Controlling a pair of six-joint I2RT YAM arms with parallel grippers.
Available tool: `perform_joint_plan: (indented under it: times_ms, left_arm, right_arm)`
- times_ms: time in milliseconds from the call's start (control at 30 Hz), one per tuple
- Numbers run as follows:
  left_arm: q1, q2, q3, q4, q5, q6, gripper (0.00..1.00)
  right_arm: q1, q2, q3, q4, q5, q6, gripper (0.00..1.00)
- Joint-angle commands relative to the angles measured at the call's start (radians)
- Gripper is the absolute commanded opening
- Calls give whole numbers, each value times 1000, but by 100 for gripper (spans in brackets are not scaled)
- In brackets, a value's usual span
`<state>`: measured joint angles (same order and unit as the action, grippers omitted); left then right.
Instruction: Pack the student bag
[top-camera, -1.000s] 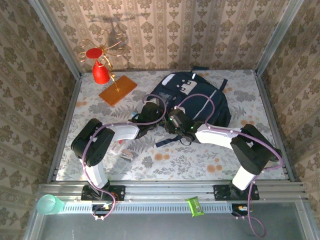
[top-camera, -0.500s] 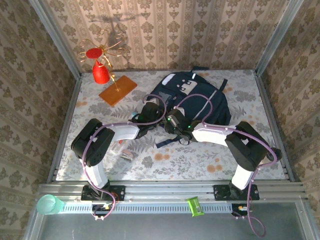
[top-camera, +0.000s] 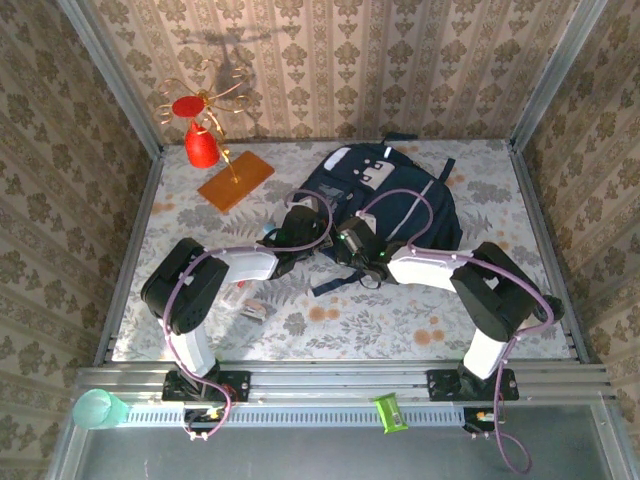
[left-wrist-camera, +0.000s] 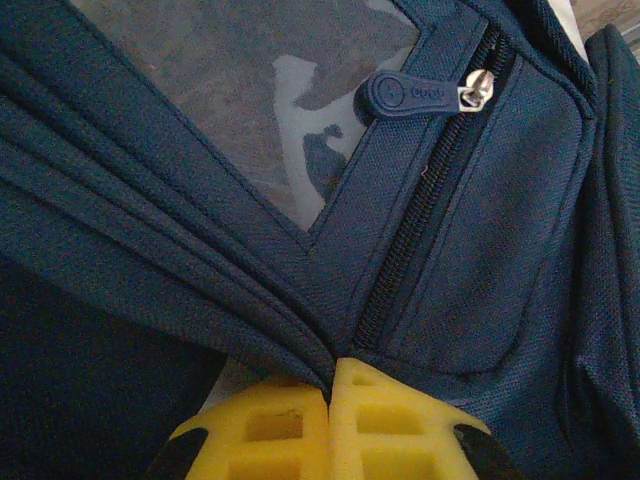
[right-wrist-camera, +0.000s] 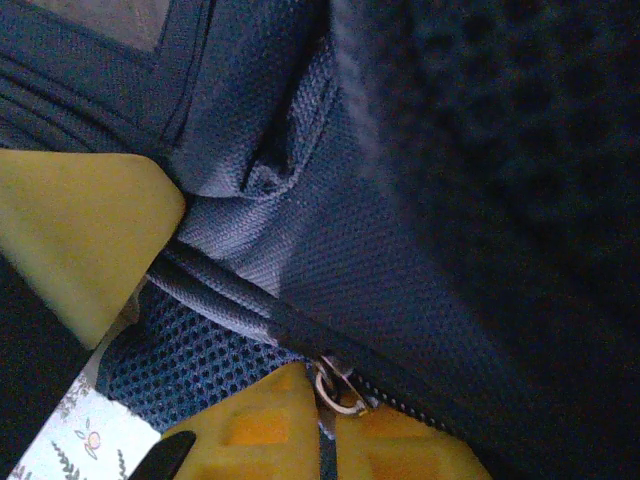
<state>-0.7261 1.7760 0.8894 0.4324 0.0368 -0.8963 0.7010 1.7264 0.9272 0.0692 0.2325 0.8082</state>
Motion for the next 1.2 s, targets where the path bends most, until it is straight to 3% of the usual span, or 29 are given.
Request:
perform_joint_plan:
  times_ms: [0, 267, 567, 833, 1167]
  left_arm:
    - [-5, -24, -21, -56, 22, 56, 0]
    - [28, -39, -29, -89, -21, 113, 0]
    - [57, -42, -26, -119, -51, 167, 0]
    - [79, -35, -27, -126, -63, 189, 0]
    - [183, -51, 8, -196, 49, 287, 0]
  right_arm:
    - [-24, -52, -42, 28, 54, 17, 0]
    - [-29, -143, -128, -14, -18, 14, 0]
    - [-85, -239, -186, -58, -196, 22, 0]
    - [-137, -343, -249, -184, -275, -11, 0]
    - [-208, -465, -314, -268, -273, -184, 0]
